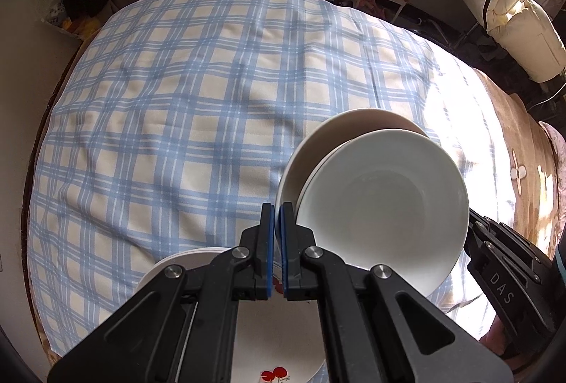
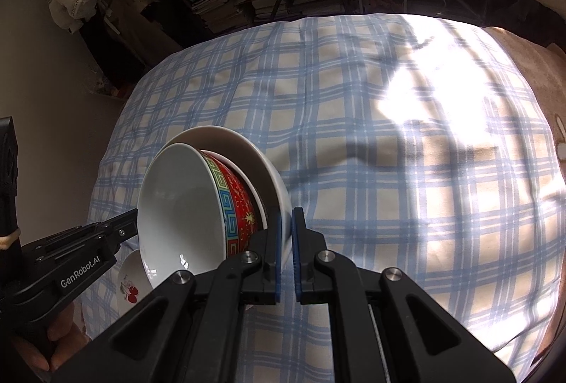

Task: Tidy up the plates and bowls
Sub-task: 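Lift the whole plate and bowl stack with both tools and carry it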

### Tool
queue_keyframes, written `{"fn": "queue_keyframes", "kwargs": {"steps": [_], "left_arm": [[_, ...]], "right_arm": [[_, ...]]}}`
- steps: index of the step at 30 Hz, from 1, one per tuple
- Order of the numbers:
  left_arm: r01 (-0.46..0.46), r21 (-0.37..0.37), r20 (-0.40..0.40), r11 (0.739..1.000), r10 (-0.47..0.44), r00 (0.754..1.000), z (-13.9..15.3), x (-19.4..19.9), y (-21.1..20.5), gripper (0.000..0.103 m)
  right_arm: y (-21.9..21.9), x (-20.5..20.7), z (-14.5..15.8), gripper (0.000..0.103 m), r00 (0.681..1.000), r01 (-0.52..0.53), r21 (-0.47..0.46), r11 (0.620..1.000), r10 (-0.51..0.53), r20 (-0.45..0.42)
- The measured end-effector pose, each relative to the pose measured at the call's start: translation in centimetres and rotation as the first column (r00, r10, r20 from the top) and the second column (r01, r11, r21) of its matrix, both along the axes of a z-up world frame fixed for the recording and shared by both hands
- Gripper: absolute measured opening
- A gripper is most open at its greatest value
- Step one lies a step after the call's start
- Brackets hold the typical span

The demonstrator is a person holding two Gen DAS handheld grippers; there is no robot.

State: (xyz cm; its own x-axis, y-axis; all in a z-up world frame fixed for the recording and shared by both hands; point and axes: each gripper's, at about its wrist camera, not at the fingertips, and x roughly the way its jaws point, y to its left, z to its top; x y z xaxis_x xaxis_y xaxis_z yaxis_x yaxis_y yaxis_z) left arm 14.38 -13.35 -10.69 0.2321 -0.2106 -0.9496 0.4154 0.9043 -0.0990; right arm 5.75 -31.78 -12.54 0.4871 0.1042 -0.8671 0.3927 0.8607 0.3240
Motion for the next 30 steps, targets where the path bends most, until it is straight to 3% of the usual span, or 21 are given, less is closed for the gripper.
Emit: {"fn": "queue_keyframes", "kwargs": {"steps": [13,24,30], "left_arm": [[-0.068,0.011,0.052,0.998,0.067,0.996,3.4,-3.4,5.4,0.001],[-0.202,0.024,0.018,0.979,0.202,0.979,1.9,-6.8,12.9,0.002],[-0.240,0.030,0.017,0.970,0.239,0.971,1.0,-7.5,14.7,0.002]], "right_arm": [[5.0,-2.1,3.1,0.009,0.996,-0.076,-0.013,0.997,0.077,0.054],[11.6,-3.2,2.0,0.009,0.975,-0.220,-0.021,0.975,0.220,0.032],[13.5,-3.3,1.1,0.009,0.966,-0.258,-0.011,0.966,0.258,0.030]]}}
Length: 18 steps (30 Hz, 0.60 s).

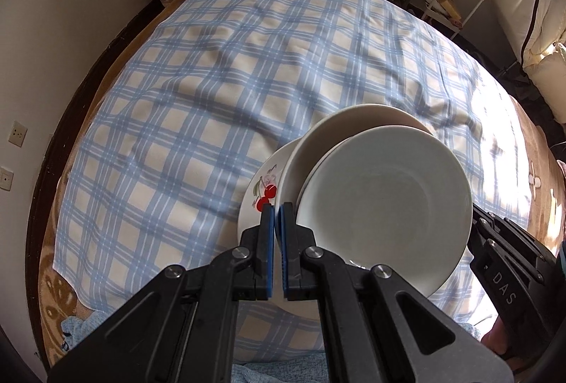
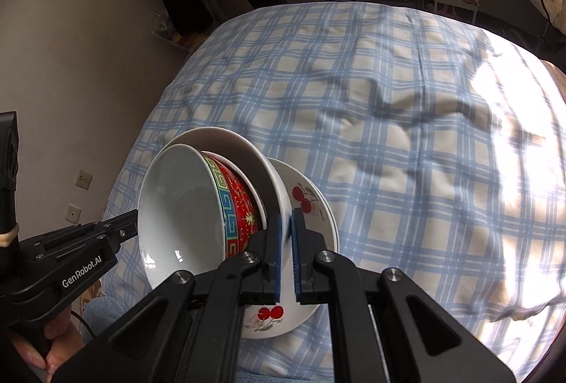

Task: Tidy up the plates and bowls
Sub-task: 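Lift the whole plate and bowl stack with both tools and carry it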

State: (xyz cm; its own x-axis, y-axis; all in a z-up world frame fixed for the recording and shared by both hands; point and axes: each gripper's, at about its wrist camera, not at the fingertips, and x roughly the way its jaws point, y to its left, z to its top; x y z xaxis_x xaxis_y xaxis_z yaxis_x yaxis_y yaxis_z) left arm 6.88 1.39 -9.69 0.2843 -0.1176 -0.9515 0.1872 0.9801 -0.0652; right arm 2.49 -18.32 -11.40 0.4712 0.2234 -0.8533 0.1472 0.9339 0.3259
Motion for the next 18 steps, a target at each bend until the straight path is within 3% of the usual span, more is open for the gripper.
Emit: {"fn": "queue_keyframes", "kwargs": {"steps": [9,18], "left_arm": [[-0.025,-0.009,-0.059,1.000,0.024,0.998,-2.8,-0.4,0.8,0.002],[-0.013,-0.012,-0.053,1.000,0.012,0.999,-3.2,0.6,0.6,0.002]], "right_arm": [[0.9,0.4,-2.0,0.009,0.997,-0.027,-0.017,0.999,0.026,-0.071],[0.6,1.4,-2.6,0.009,0.996,-0.021,-0.006,1.000,0.021,-0.085]]}}
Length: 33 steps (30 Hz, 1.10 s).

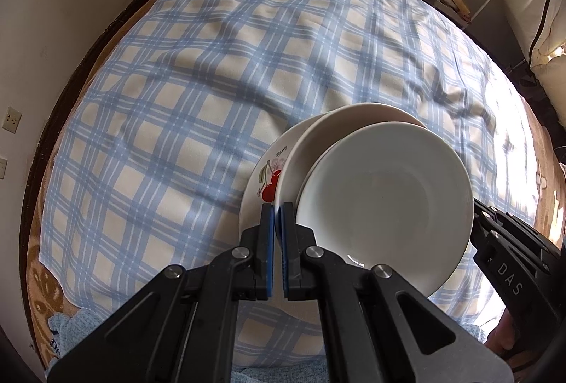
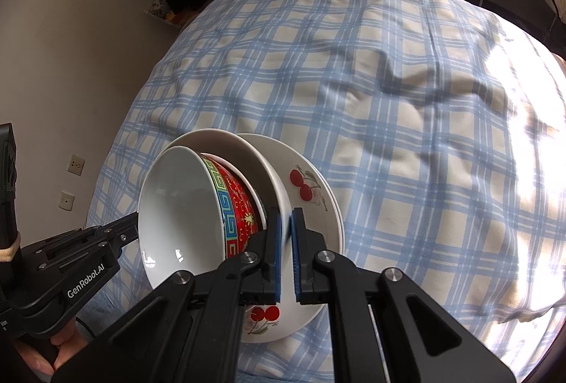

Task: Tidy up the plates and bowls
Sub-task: 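Lift the whole plate and bowl stack with both tools and carry it, then lower the stack onto the bed cover and open both tools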

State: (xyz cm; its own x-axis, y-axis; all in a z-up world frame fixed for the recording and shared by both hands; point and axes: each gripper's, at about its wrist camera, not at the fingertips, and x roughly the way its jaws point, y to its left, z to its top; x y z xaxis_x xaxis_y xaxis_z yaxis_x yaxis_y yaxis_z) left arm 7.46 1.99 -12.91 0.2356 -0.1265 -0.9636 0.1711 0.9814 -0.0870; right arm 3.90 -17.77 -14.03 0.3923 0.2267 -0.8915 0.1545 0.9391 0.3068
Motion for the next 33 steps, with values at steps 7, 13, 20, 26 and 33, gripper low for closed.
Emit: {"fn": "queue_keyframes", "kwargs": {"steps": [7,13,20,26,33], "left_arm": [[0.018,-0.010,0.000,1.000,-0.018,1.000,-0.04,0.25,-0.06,0.003],[0.025,-0.021,0.006,0.999,-0.025,1.000,-0.11,0.49,0.02,0.003],[0.041,-0.030,0.005,0.999,-0.041,0.999,0.02,0.43,0.06,0.003],[0.047,-0.057,-0.023,0.997,-0.048,0.999,-0.01,0.57,0.17,0.004],[0.030,-0.115,-0.071,0.993,-0.038,0.997,-0.19,1.04,0.76,0.006]], "right_arm": [[-0.12,0.40,-0.11,0.009,1.000,-0.013,0.003,1.000,0.013,-0.015],[-0.04,0.69,-0.14,0.009,0.999,-0.039,-0.004,0.999,0.039,-0.017],[-0.66,0.87,-0.39,0.011,0.998,-0.048,0.018,0.999,0.048,-0.046],[-0.74,0.88,-0.31,0.011,0.994,-0.076,0.014,0.997,0.077,-0.076],[-0.90,0.92,-0.15,0.012,0.992,-0.101,0.006,0.995,0.101,-0.081]]}}
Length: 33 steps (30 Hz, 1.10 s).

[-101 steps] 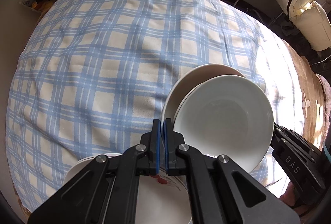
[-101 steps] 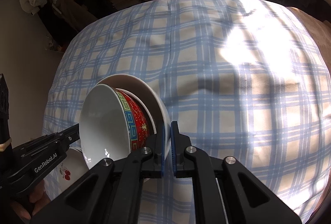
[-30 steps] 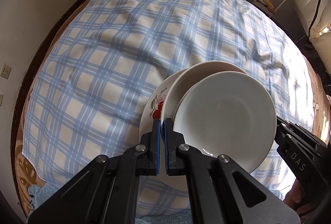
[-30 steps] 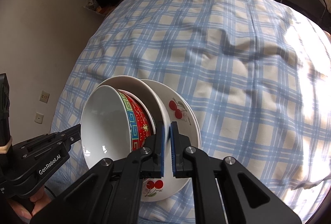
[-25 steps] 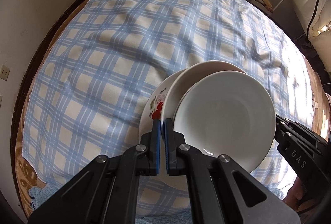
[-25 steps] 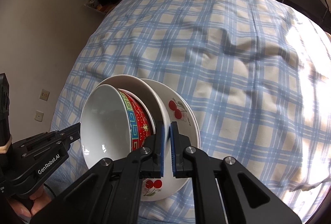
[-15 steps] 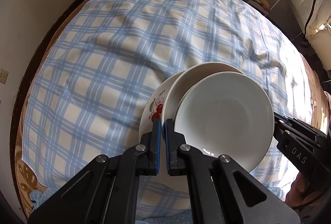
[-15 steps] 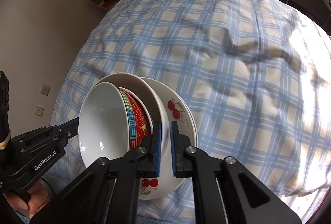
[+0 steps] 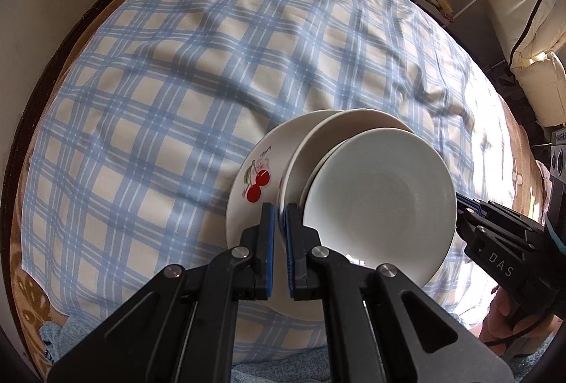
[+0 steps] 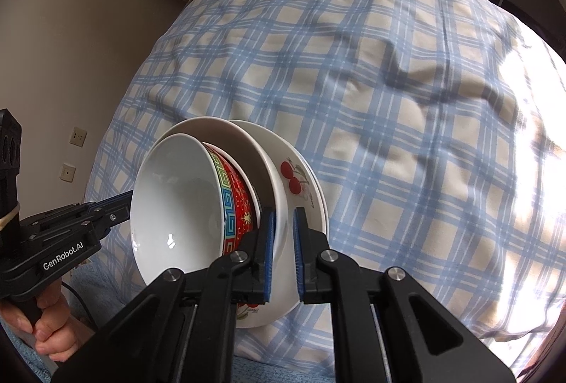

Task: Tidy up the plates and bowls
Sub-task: 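Lower the stack onto the bed cover and open both tools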

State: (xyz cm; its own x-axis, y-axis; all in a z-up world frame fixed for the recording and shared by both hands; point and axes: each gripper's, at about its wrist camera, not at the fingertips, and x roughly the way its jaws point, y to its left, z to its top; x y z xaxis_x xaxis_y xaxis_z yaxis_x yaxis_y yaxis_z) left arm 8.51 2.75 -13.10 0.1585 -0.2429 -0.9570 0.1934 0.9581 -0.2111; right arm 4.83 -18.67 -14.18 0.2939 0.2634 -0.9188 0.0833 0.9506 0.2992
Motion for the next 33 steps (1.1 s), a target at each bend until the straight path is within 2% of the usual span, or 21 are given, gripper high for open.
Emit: {"fn": "queue_keyframes", "kwargs": {"steps": [2,6,8,10,14,16,17,18,21,23,25,28,30,31,32,33], "left_arm": [[-0.006,0.002,0.029,1.000,0.006,1.000,0.5,0.0,0.2,0.009],[-0.015,-0.015,0.104,1.000,0.017,0.994,2.9,0.0,0.8,0.014],[-0.016,0.010,0.153,1.000,0.014,0.988,3.8,-0.6,0.8,0.015],[-0.007,0.043,0.204,0.999,-0.002,0.979,4.7,-1.6,0.6,0.019],[-0.004,0.093,0.314,0.996,-0.026,0.949,6.8,-3.9,0.5,0.032],[-0.021,0.110,0.382,0.994,-0.022,0.924,8.2,-5.0,0.6,0.040],[-0.032,0.118,0.416,0.993,-0.020,0.909,8.9,-5.6,0.7,0.049],[-0.040,0.123,0.452,0.992,-0.020,0.892,9.6,-6.2,0.8,0.051],[-0.058,0.158,0.557,0.986,-0.040,0.830,11.5,-8.2,0.8,0.066],[-0.062,0.174,0.612,0.983,-0.059,0.789,12.4,-9.6,0.7,0.081],[-0.077,0.181,0.657,0.980,-0.063,0.751,13.1,-10.9,0.6,0.086],[-0.101,0.187,0.704,0.977,-0.062,0.707,13.9,-12.5,0.6,0.089],[-0.124,0.195,0.729,0.973,-0.059,0.682,14.3,-13.4,0.7,0.090],[-0.142,0.204,0.742,0.969,-0.058,0.668,14.4,-13.9,0.7,0.094],[-0.172,0.215,0.759,0.961,-0.054,0.649,14.5,-14.4,0.7,0.103],[-0.199,0.219,0.785,0.955,-0.052,0.617,14.6,-15.1,0.7,0.102]], "right_arm": [[-0.3,-0.1,0.8,0.012,0.999,0.002,0.003,1.000,-0.002,0.039],[-1.2,-0.4,2.9,0.020,0.994,0.012,0.049,0.999,-0.017,0.104],[-1.5,-1.0,3.6,0.028,0.989,0.029,0.044,0.999,-0.035,0.145],[-1.5,-1.7,4.2,0.043,0.984,0.036,0.042,0.998,-0.043,0.171],[-1.1,-3.8,6.5,0.056,0.963,0.034,-0.009,0.999,-0.030,0.266],[-1.0,-5.1,7.9,0.067,0.944,0.043,-0.028,0.999,-0.031,0.327],[-1.1,-5.7,8.5,0.069,0.933,0.051,-0.032,0.998,-0.036,0.357],[-1.2,-6.4,9.1,0.071,0.921,0.060,-0.036,0.998,-0.042,0.387],[-1.5,-8.5,10.6,0.081,0.885,0.087,-0.053,0.995,-0.053,0.462],[-1.6,-9.7,11.5,0.087,0.862,0.098,-0.073,0.993,-0.048,0.505],[-1.9,-10.8,12.3,0.095,0.838,0.110,-0.072,0.991,-0.054,0.542],[-2.3,-12.2,13.4,0.102,0.802,0.123,-0.062,0.990,-0.062,0.594],[-2.2,-13.2,14.1,0.103,0.769,0.137,-0.079,0.987,-0.055,0.637],[-1.9,-13.6,14.4,0.103,0.753,0.143,-0.093,0.985,-0.047,0.656],[-1.8,-14.0,14.6,0.103,0.740,0.146,-0.104,0.984,-0.039,0.672],[-1.7,-14.3,14.7,0.103,0.732,0.143,-0.106,0.984,-0.033,0.681]]}}
